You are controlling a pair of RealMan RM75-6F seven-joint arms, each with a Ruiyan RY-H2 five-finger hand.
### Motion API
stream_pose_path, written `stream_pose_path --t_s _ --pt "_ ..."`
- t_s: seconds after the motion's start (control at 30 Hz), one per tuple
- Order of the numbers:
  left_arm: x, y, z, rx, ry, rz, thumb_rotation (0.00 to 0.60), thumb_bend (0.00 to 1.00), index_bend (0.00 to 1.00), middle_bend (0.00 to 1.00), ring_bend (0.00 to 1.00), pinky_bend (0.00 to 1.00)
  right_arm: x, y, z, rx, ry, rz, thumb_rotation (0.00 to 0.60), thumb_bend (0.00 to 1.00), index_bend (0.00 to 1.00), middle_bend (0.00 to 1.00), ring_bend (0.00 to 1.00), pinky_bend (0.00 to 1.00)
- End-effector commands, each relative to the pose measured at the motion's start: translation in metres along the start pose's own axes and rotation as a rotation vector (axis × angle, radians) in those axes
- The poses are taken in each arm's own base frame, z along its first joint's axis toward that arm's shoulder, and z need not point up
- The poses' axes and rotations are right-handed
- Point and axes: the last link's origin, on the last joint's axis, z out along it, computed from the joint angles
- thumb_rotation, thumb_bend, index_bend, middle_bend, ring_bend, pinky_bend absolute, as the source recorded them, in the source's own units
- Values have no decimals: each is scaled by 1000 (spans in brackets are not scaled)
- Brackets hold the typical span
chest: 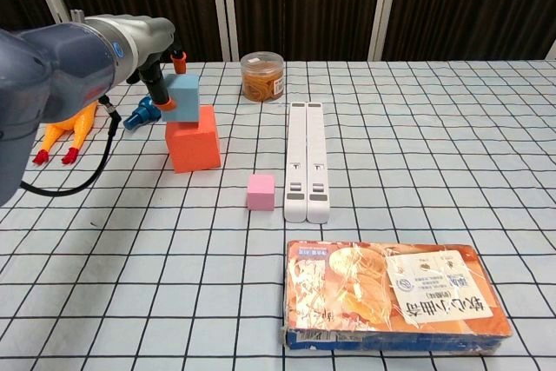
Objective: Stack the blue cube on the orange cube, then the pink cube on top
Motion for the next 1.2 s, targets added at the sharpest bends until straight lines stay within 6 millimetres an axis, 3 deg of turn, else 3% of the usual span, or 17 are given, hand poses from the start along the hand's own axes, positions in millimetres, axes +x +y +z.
stream_pose_path --t_s 0.03,1.2 --pt "0 1 0 -1 1 0 600 354 273 970 803 814 0 0 0 0 -2 -1 600 41 131 46 104 213" --pt "-2 7 -4 -43 -4 1 600 354 288 969 802 814 1 0 -1 -13 -1 -13 600 42 131 46 104 213"
